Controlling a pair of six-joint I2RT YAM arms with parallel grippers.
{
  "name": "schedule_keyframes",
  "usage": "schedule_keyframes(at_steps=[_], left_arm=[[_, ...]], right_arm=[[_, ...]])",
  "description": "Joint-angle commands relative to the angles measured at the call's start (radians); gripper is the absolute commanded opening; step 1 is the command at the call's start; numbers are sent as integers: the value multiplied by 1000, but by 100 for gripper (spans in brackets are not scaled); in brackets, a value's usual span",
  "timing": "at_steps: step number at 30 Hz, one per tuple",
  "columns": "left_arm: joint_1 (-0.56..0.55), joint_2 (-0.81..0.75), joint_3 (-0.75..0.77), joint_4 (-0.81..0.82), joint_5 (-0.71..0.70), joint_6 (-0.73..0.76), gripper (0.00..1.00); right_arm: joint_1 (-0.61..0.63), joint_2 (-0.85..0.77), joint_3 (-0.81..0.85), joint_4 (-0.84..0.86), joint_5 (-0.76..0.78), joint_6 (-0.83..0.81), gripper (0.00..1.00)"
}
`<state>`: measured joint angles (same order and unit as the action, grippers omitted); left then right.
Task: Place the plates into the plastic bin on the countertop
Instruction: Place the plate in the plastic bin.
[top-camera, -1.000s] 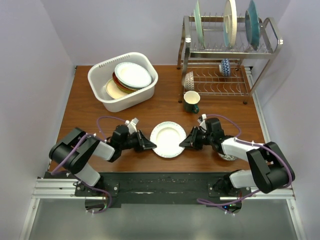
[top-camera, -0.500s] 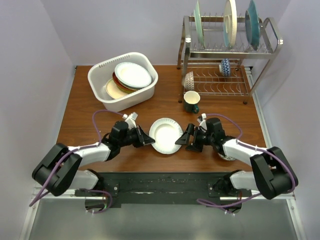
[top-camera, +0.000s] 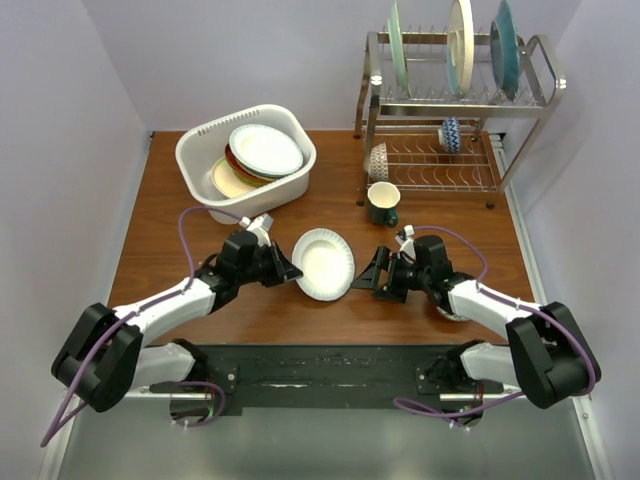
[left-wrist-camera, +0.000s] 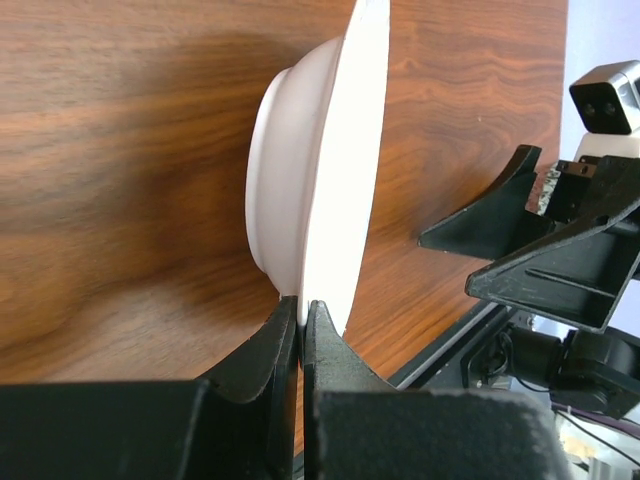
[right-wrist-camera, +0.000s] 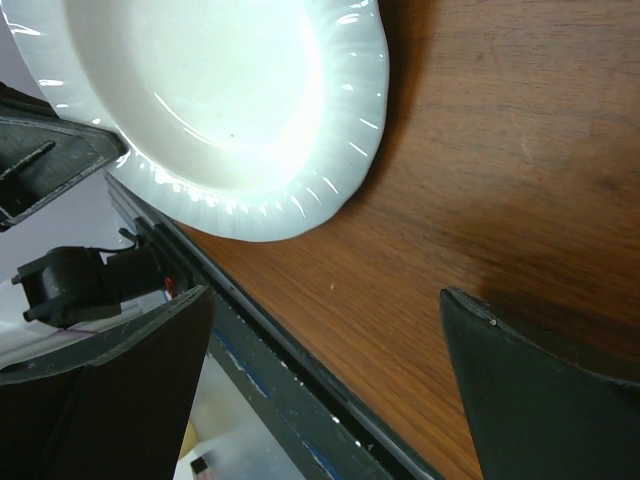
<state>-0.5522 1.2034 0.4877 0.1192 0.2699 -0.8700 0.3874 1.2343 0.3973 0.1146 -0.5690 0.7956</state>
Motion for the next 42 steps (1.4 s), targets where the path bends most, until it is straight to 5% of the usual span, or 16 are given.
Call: schedule_keyframes(at_steps=[1,18,42], left_arm=[[1,-56,107,-6,-20,48,0],[12,28,426,-173,-57,123,0],[222,191,755,-203,74,143,0]], right_arm=[[4,-22,0,-13,1,-18,99],[5,-22,-8,-20,3,-24,99],[4,2,-18,5,-15,-21,99]])
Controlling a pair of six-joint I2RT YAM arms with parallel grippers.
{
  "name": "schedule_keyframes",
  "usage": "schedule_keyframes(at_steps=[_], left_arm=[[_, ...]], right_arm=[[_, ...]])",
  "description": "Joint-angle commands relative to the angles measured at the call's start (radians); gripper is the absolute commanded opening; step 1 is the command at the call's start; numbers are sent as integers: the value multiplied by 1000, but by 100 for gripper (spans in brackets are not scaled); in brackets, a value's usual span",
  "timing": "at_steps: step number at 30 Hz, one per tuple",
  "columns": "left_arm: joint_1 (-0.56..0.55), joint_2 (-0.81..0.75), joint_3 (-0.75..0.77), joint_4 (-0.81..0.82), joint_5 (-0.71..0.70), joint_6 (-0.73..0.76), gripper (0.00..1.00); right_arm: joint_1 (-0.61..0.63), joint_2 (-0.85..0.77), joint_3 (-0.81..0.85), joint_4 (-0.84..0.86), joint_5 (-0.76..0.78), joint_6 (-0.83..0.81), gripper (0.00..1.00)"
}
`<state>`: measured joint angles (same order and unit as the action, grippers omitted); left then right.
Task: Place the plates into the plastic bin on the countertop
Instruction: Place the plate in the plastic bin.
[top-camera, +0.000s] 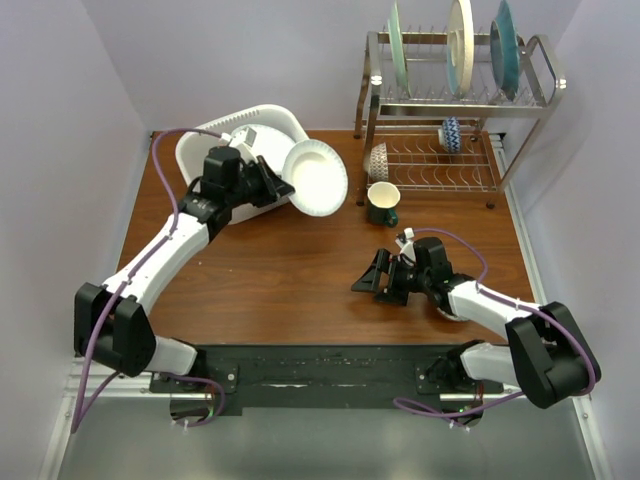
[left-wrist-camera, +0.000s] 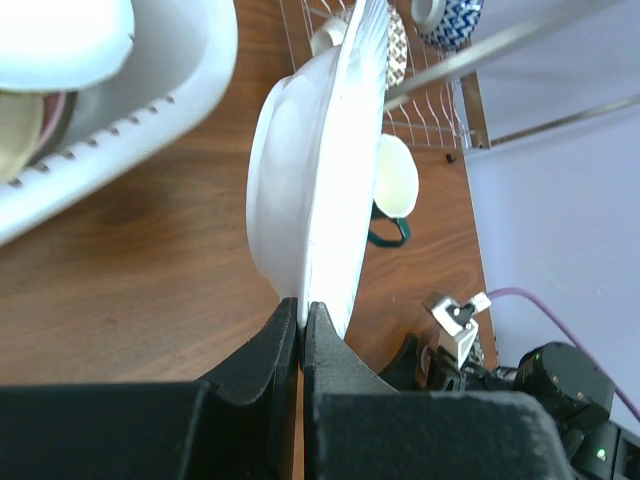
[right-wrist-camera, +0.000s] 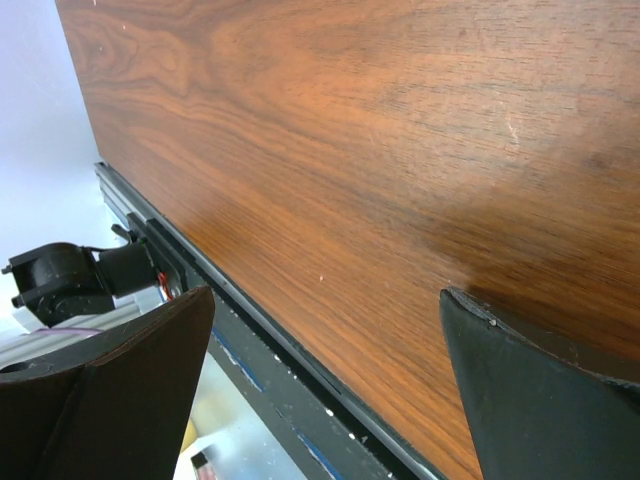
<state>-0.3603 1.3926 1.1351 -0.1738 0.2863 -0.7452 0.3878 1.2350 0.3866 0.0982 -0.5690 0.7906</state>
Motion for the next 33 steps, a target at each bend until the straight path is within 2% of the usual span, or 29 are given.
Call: schedule_keyframes(at_steps=[1,10,33], left_arm=[[38,15,133,82,63,26,0],[80,94,250,48,96,37,0],[259,181,301,102,183,-20,0]], right_arm=[[5,3,-8,23,-15,-16,99],[3,6,-11,18,-17,-21,99],[3,34,-9,9,-14,-44,99]])
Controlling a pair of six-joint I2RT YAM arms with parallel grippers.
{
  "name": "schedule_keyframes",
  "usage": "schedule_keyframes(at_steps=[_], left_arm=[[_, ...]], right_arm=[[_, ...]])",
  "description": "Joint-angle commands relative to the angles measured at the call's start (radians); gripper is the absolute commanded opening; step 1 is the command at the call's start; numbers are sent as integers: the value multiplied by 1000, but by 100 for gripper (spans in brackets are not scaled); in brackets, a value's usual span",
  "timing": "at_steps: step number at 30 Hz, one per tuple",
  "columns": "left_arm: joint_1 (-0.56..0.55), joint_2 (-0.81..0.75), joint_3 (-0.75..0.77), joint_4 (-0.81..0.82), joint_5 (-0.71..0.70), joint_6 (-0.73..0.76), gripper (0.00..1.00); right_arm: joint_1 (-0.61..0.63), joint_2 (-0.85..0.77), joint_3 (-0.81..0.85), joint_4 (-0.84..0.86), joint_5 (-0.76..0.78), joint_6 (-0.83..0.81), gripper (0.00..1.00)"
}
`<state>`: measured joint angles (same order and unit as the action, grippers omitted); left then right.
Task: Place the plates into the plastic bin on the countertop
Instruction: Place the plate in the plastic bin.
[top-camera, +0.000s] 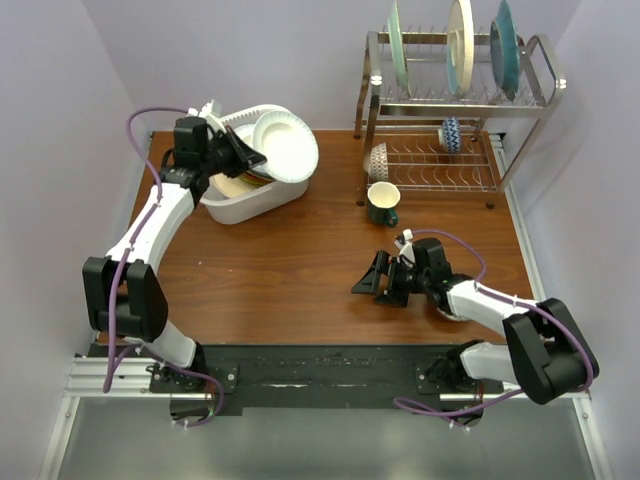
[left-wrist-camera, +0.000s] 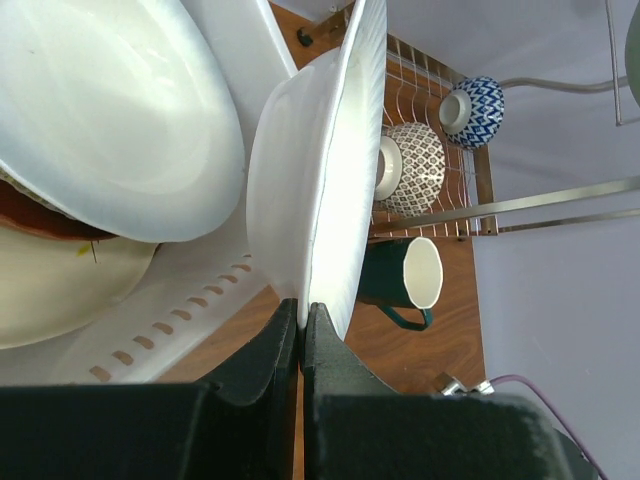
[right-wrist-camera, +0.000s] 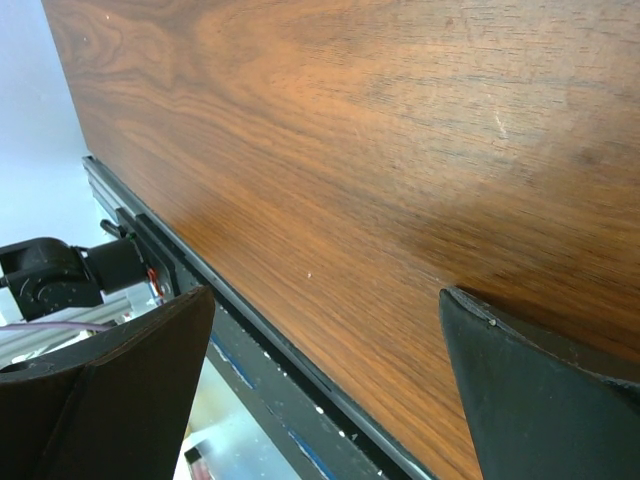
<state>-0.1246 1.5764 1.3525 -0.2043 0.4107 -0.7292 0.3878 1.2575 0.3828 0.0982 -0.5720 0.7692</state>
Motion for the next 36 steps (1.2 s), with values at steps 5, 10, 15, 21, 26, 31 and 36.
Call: schedule_keyframes(at_steps=[5,10,15,21,26,31,36], left_arm=[[49,43,119,140,66,-50,0],[72,89,161,141,66,-62,0],[100,138,174,155,66,-76,0],[117,186,174,169,59,-85,0],[125,243,175,189,99,-111,0],[146,267,174,190,85,-116,0],[161,296,197,220,85,-131,0]], right_arm=[[3,28,-5,9,-11,-28,99],[5,33,-4,9,-9,-33,99],[5,43,5,6,-9,-39,99],[3,54,10,5,-12,-41,99],[5,62,16,-2,-9,-44,99],[3,79,18,5,-15,-45,99],[3,98,18,18,-32,-44,99]])
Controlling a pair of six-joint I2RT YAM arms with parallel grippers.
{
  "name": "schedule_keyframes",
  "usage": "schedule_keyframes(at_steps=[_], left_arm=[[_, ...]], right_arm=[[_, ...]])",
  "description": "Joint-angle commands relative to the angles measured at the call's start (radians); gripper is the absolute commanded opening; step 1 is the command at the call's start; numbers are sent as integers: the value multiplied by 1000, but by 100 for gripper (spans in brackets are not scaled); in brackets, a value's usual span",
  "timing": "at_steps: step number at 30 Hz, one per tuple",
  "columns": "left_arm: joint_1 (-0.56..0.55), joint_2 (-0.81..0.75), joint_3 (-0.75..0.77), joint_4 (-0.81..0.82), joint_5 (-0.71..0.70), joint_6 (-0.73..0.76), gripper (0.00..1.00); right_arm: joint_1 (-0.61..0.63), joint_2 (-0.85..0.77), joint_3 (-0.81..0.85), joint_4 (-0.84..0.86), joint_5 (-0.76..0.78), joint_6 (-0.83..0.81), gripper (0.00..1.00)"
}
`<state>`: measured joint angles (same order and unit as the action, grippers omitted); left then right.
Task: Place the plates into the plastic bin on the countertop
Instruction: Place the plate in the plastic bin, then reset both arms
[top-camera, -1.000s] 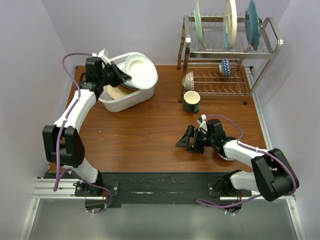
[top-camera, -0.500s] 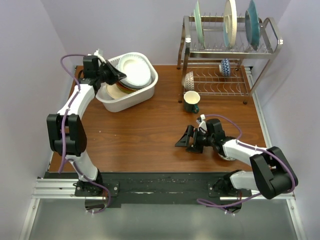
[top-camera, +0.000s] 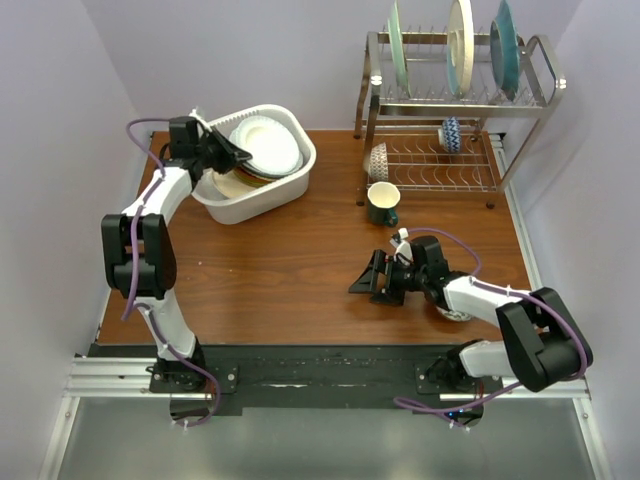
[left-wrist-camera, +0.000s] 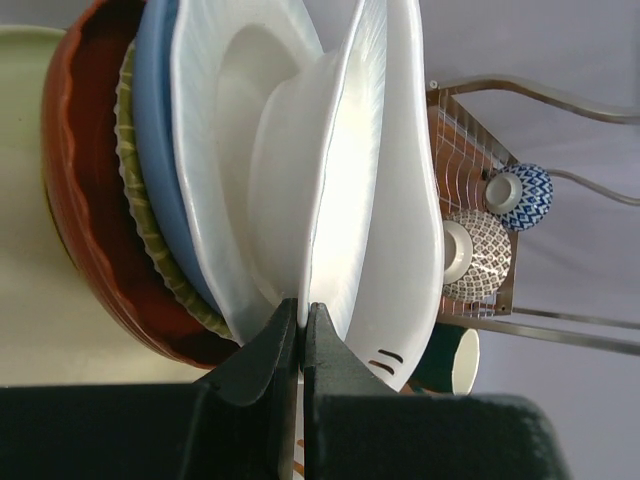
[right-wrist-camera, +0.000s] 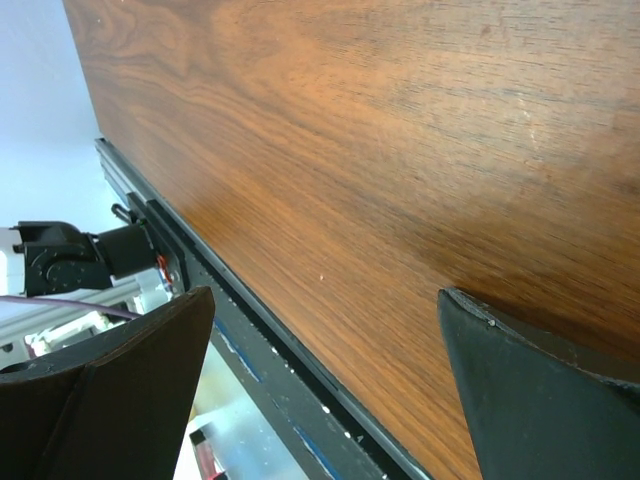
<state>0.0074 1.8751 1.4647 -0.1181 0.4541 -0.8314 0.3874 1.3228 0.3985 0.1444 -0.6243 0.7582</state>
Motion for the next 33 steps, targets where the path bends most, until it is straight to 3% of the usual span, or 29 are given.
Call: schedule_keyframes(at_steps=[1,3,6,18,25,27,33], left_arm=[[35,7,91,126,44,-32,0],[40,13,95,124,54,-40,0],[48,15,95,121,60,-32,8],[54,-79,143,6,-22,26,74],[51,-189,224,-90,-37,100,89],[49,-229,223,-127,-38,129,100],[49,-336,189,-241,-46,251,100]], right_arm=[[4,33,3,-28,21,-31,99],[4,35,3,-28,20,-34,99],[4,36,3,-29,17,-36,99],[4,32,0,-32,9,-40,99],[4,13,17,-80,32,-51,99],[4,12,37,-106,46,-65,99],[4,-34,85,-216,104,-109,99]])
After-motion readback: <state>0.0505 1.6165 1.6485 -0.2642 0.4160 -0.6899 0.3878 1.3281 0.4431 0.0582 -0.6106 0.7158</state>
